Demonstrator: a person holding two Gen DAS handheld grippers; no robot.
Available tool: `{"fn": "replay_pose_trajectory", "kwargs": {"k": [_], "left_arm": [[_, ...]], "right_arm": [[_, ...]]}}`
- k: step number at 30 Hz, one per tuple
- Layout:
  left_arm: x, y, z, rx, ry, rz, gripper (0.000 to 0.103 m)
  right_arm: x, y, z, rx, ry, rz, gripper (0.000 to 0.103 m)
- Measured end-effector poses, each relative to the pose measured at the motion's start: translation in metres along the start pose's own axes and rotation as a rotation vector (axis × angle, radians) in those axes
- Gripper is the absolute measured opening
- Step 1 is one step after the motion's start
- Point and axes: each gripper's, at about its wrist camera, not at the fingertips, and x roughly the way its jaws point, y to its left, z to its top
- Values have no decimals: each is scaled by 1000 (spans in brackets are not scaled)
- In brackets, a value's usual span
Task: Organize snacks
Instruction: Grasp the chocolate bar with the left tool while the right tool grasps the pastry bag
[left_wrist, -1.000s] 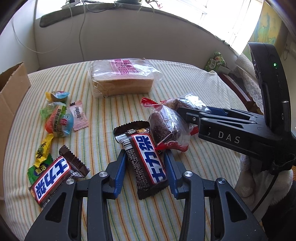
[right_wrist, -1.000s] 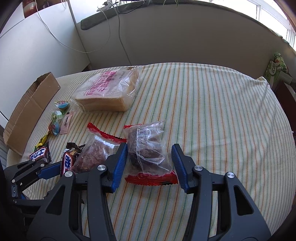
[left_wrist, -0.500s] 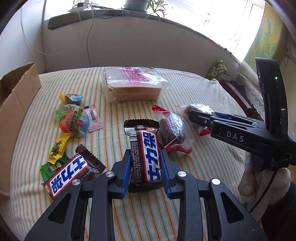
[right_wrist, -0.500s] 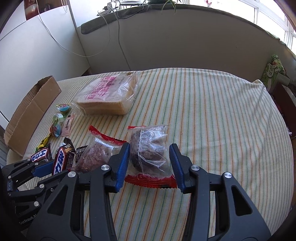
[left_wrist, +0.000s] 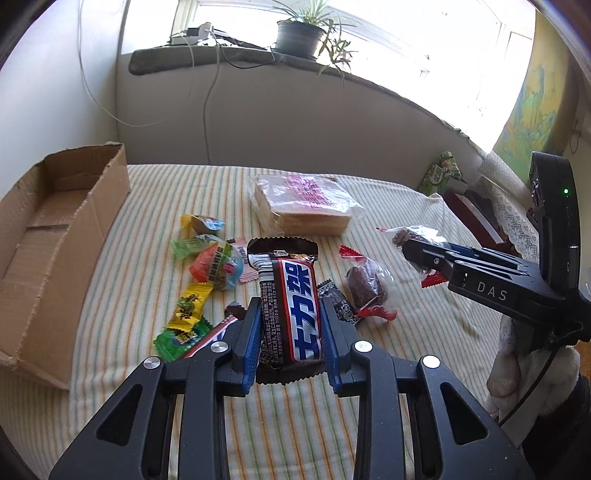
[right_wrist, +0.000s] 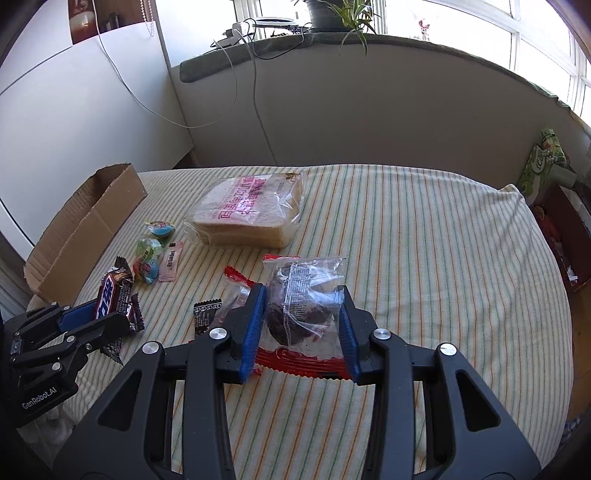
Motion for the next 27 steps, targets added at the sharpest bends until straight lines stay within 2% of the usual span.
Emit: {"fn": "replay_pose_trajectory", "kwargs": {"k": [10, 16, 27], "left_arm": [[-38, 49, 2, -72, -83, 76, 28], [-60, 81, 1, -113, -130, 149, 28], [-88, 144, -8, -186, -164, 286, 28]], "right_arm": [[-5, 58, 23, -68, -37, 67, 39], [-2, 100, 34, -118, -52, 115, 39], [16, 180, 54, -204, -54, 221, 39]]}}
